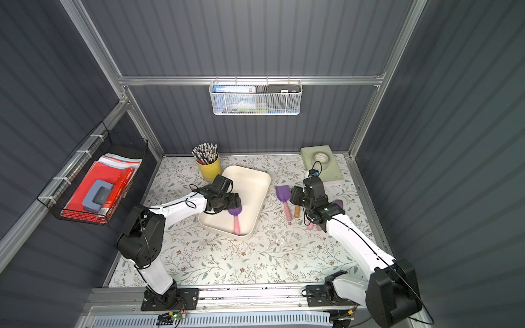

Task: Take the shovel out of the storage box
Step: Place the shovel at the center of the board, then pick up the shovel from the storage box.

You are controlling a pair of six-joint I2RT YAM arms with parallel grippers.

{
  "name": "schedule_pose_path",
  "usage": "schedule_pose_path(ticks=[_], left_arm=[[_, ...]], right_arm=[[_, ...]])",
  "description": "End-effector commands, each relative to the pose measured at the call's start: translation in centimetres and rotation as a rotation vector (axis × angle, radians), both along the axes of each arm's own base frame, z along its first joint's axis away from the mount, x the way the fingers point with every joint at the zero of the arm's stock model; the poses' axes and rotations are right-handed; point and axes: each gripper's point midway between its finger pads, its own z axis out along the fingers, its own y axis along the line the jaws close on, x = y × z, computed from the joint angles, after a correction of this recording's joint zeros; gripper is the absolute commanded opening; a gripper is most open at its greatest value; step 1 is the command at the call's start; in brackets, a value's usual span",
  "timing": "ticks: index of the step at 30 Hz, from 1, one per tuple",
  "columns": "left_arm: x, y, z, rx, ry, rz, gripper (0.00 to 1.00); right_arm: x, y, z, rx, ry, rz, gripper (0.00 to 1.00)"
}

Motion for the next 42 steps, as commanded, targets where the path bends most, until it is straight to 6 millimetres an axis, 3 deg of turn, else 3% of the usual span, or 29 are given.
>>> schedule_pose_path(ticks=[1,10,17,23,42], left_arm=[[-0.6,-0.5,0.7,-0.042,-0.018,-0.011,0.78],[-0.9,0.6,-1.1,0.008,-0.021,0.000,0.76],[-0.8,-1.3,-1.7,-0.090,-0.045,-0.053,0.69],[-1.1,-1.4,-2.9,-0.101,-0.031,-0.057,0.63],[-1.3,-1.6,-3.6,-0.116,-0.025,-0.064,0.11]], right_arm=[[-0.8,0.0,-1.0,-0.003,0.029,0.011,0.58],[-1.0,0.2,-1.1,0.008,0.032,0.022,0.58],[-0.8,0.5,-1.3,0.013,0.041,0.026,0.58],[-0.9,0.3,-1.1,0.010,0.033,0.018,0.58],[-1.2,0.3,-1.7,0.015,0.047,0.024,0.59]])
